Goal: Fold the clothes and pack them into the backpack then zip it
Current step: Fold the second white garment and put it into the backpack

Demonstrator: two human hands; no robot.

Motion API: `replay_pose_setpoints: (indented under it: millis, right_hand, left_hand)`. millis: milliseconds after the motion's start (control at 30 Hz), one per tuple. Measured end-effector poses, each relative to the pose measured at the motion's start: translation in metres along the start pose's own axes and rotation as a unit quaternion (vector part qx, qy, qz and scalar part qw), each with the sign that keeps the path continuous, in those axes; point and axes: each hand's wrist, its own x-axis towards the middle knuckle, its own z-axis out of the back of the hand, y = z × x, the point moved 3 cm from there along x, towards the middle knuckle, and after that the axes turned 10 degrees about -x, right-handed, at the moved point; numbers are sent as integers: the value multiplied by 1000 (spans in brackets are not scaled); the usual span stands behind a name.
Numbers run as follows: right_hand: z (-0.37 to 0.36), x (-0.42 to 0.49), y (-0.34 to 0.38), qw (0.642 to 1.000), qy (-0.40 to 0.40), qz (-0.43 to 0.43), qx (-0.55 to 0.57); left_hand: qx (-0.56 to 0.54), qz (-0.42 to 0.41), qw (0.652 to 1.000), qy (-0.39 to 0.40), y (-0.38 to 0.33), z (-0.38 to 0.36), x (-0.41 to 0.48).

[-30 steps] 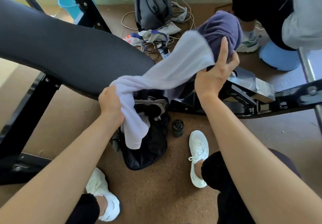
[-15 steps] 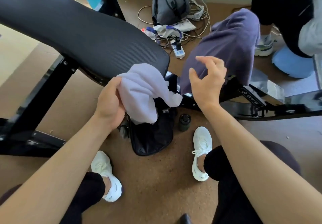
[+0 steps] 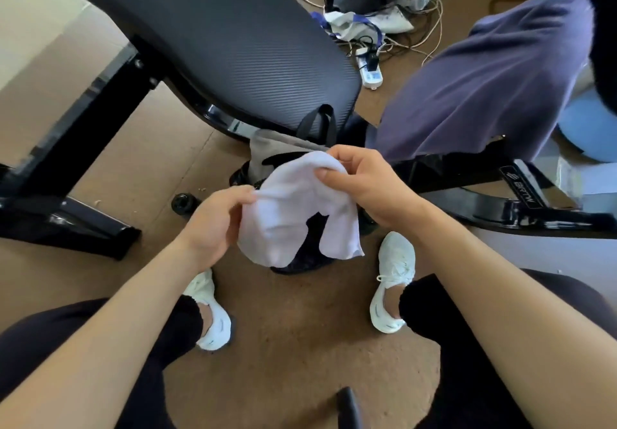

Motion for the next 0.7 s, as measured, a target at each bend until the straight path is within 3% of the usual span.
replay_pose_setpoints:
  millis: [33,100,200,300,433,533,600,700]
  right_hand:
    - [-3,1,1,1000,22,7,-8]
    - [-12,6,3,996,77,16,-42]
    - [-27,17,7,980,167,17,-108]
    - [-35,28,11,961,236,3,-143]
    - [-39,36,13,952,269,1,-149]
    - [-41,39,8,956,264,-9,-128]
    - [-42,40,4,957,261,-19,-127]
    - [-41,38,-2,953,273,-41,-125]
  left_hand:
    - [151,20,988,33,6,1,6]
    - [361,55,925,107,17,1,16]
    - [424,40,898,109,18,5,27]
    - [358,-5,932,55,12,17,35]
    - [265,-41,952,145,3,18,34]
    - [266,-65,951,142,0,19,33]
    - [245,-70,961,108,-3,21,34]
    - [149,-110,982,-19,-8,35,35]
